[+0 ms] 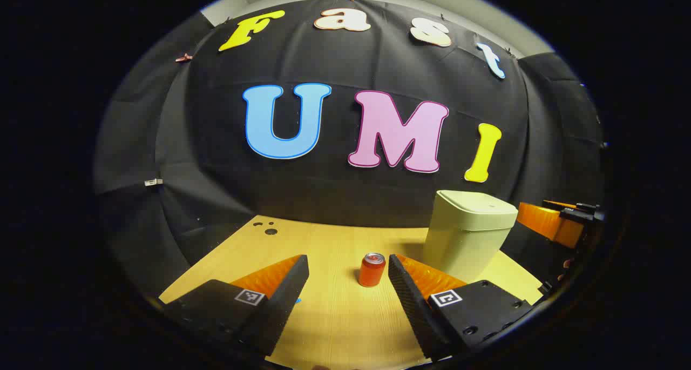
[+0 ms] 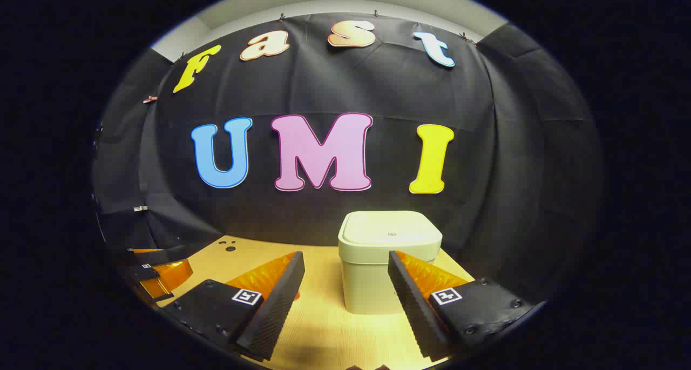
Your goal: Press the lid of the desktop garbage bin to open it, pick up the crumpled paper on the desktop and throw it into the bin, then pick up the pop can on the desktop and drop it into the bin, and finally close the garbage bin lid.
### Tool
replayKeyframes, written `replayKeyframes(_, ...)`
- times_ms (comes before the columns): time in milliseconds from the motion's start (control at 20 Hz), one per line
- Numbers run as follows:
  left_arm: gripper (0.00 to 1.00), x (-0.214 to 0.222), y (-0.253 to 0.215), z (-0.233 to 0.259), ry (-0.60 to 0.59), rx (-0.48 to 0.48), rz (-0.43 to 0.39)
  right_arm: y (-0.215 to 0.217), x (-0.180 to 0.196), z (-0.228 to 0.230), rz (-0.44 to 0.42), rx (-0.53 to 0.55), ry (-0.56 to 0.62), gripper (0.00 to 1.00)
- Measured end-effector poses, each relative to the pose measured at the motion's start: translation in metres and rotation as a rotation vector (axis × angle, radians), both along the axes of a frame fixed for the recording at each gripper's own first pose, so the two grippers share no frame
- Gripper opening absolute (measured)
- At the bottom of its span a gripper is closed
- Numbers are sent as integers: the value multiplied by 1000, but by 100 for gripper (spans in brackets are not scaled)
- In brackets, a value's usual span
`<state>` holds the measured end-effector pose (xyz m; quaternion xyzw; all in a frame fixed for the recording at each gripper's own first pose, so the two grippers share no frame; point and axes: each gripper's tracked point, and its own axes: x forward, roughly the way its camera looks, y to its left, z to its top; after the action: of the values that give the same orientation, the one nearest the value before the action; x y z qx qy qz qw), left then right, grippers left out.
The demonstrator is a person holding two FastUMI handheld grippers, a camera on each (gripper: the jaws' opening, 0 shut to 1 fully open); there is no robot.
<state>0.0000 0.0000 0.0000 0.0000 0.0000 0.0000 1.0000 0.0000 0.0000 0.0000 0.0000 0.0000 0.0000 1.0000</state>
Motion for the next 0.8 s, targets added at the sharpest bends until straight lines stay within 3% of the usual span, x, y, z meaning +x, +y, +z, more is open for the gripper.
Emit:
replayKeyframes(450, 95, 1, -3, -1, -8, 47, 8, -13, -3, 12, -31, 8, -22, 98)
replayKeyframes(800, 95, -8, -10, -14, 19, 21, -6, -14, -15, 1, -16, -2, 15, 98)
